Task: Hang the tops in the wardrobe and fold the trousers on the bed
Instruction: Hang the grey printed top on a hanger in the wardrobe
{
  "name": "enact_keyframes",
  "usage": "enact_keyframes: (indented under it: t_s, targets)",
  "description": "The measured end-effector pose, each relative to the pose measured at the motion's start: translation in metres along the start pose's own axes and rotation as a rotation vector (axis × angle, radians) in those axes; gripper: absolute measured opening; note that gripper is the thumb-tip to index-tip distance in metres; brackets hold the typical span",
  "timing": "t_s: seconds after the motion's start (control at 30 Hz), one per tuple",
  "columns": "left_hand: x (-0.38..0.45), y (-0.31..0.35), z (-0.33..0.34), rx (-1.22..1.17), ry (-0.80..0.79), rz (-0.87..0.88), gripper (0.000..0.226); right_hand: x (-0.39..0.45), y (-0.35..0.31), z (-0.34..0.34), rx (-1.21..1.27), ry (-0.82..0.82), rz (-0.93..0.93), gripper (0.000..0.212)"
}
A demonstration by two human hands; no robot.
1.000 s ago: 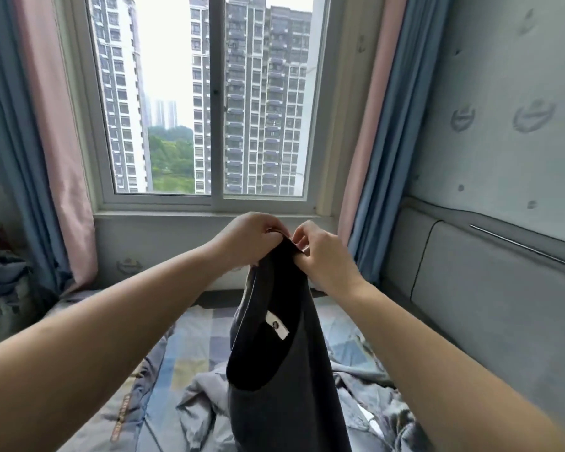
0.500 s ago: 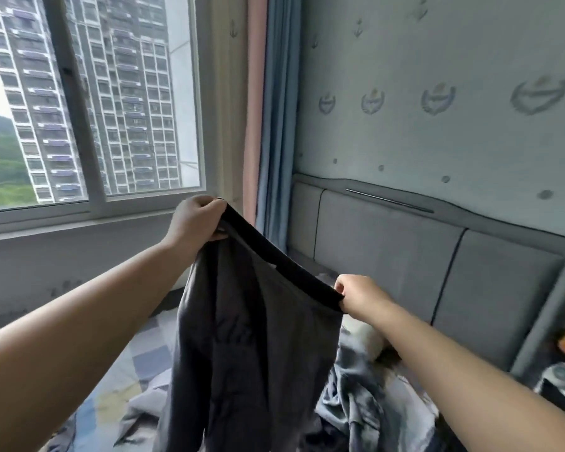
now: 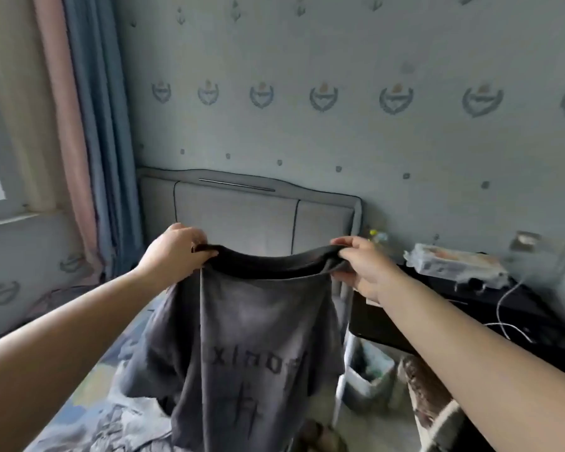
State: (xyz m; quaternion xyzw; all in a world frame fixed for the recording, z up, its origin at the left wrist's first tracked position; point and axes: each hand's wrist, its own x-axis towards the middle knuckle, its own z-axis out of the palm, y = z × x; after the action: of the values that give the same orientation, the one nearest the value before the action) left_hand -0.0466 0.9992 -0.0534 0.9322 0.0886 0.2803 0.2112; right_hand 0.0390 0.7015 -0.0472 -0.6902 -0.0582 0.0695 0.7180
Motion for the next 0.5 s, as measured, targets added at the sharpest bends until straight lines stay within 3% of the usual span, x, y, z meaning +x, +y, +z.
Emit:
enact_keyframes:
  t_s: [0.1,0.23,0.3,0.4,0.5]
  targets:
    - [0.006,0.048,0.031,0.072,-0.015,0.108,0.017,-0.016,-0.012,-0.053,0.172,0.137,0.018,0.030]
    - [0.012,0.129,0.069,-0.041,-0.142,0.139,0.015,-0.039,-0.027,-0.128,0.205,0.295,-0.032,0.027]
    - [0.009,0.172,0.089,-0.337,-0.270,0.038,0.016,-0.053,-0.033,-0.171,0.159,0.368,-0.045,0.025]
    - [-0.003,0.241,0.122,-0.993,-0.510,-0.209,0.018,-0.080,-0.044,-0.242,0.071,0.481,-0.068,0.026]
    - [-0.017,0.314,0.154,-1.320,-0.711,-0.312,0.018,-0.114,-0.056,-0.313,0.000,0.607,-0.064,0.025]
